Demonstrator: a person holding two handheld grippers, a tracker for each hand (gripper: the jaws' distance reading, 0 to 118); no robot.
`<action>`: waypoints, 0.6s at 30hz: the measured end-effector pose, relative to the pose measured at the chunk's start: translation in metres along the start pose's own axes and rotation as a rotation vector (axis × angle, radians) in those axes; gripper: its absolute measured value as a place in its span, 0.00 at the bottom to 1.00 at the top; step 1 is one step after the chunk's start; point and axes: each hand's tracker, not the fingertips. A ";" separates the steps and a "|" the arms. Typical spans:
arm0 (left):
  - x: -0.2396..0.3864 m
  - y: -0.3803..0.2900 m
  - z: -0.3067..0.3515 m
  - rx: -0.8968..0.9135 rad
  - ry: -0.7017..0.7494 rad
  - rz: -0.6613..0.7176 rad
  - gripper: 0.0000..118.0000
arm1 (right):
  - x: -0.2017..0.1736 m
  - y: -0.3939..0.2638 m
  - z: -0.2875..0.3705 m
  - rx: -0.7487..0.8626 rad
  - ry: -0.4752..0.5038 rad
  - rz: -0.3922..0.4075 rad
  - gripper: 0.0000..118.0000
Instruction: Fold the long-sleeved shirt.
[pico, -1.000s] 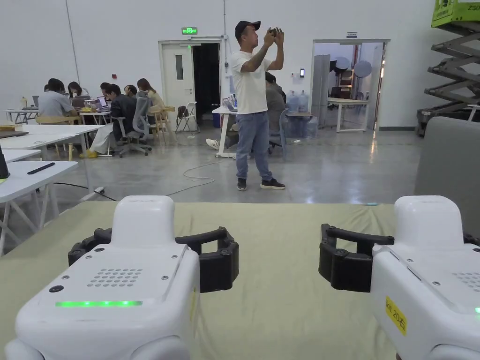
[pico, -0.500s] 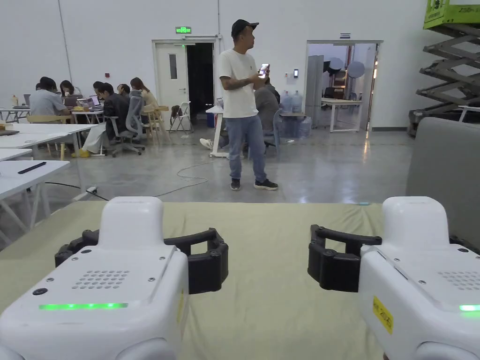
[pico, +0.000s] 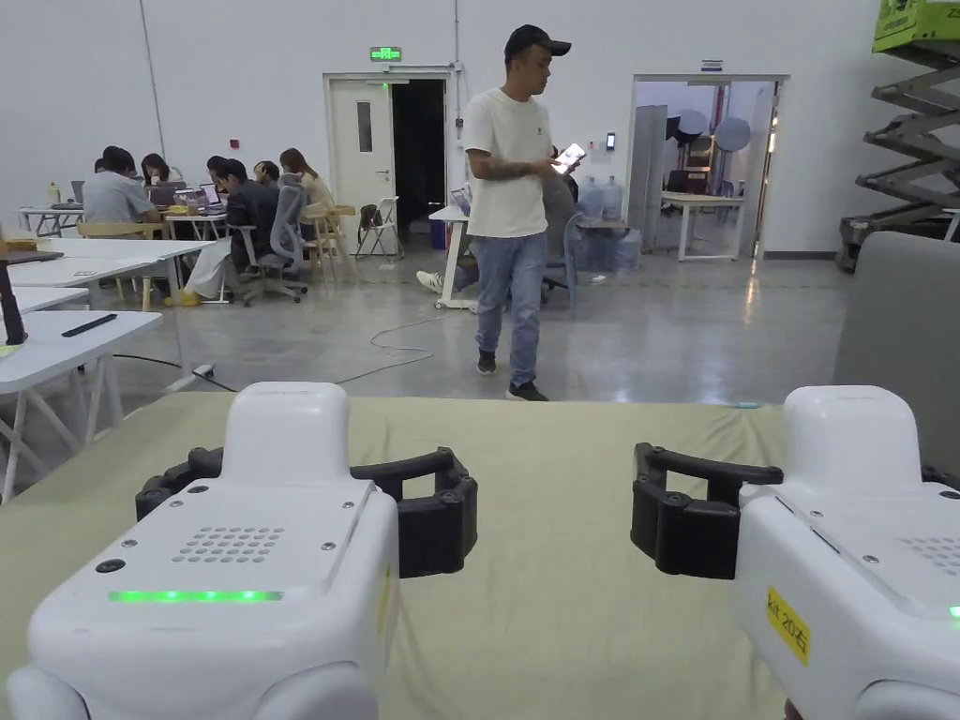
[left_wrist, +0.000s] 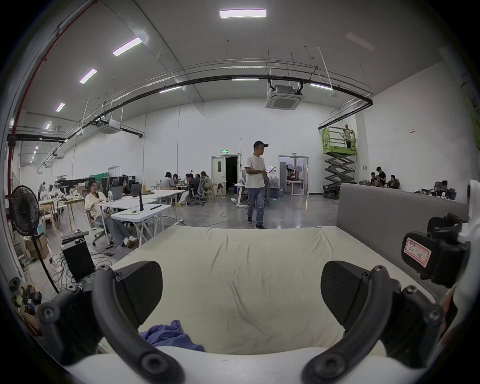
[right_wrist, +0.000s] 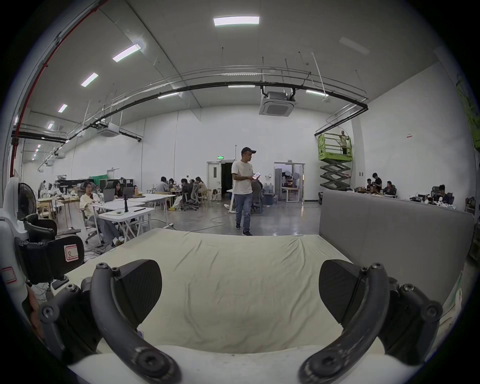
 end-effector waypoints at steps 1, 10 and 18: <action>0.000 0.000 0.000 -0.001 -0.001 0.000 1.00 | 0.000 0.000 0.000 0.000 0.000 0.000 1.00; 0.001 0.000 -0.002 -0.010 -0.006 -0.005 1.00 | 0.001 0.000 0.001 -0.003 0.004 -0.003 1.00; 0.003 0.000 -0.003 -0.016 -0.024 0.005 1.00 | 0.002 0.001 0.000 -0.009 0.004 -0.008 1.00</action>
